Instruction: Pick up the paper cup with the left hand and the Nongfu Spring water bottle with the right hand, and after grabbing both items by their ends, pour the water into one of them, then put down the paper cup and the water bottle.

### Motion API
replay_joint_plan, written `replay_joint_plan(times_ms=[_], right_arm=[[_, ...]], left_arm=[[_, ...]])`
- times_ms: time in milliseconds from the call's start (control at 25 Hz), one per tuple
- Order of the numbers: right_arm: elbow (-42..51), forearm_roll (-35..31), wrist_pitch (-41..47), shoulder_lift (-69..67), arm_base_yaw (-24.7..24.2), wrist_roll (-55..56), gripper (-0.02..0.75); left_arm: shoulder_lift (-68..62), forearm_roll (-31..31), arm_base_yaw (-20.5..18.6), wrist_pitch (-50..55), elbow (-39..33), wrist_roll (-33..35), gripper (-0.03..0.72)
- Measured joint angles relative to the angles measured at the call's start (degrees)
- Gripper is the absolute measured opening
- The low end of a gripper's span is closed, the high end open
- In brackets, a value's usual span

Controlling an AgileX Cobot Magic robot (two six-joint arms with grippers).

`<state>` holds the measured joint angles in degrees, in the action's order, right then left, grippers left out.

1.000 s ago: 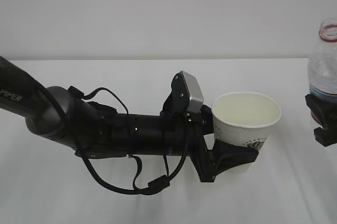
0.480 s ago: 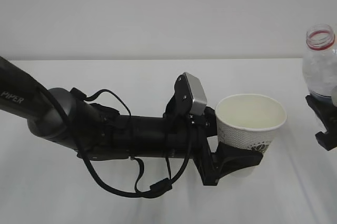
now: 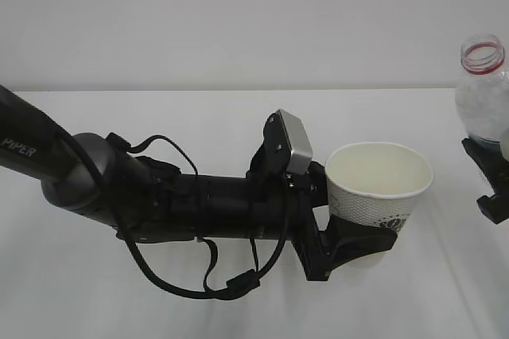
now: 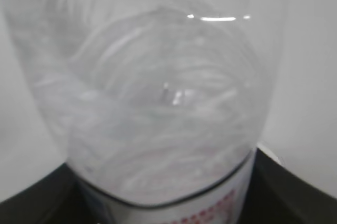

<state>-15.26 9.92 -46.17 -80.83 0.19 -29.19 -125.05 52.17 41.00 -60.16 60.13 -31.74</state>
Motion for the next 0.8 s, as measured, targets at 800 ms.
replay_joint_plan(times_ms=[800], right_arm=[[0.0,0.0,-5.35,0.0,0.0,0.96,0.503]], left_arm=[[0.0,0.0,0.0,-0.24,0.0,0.0,0.54]])
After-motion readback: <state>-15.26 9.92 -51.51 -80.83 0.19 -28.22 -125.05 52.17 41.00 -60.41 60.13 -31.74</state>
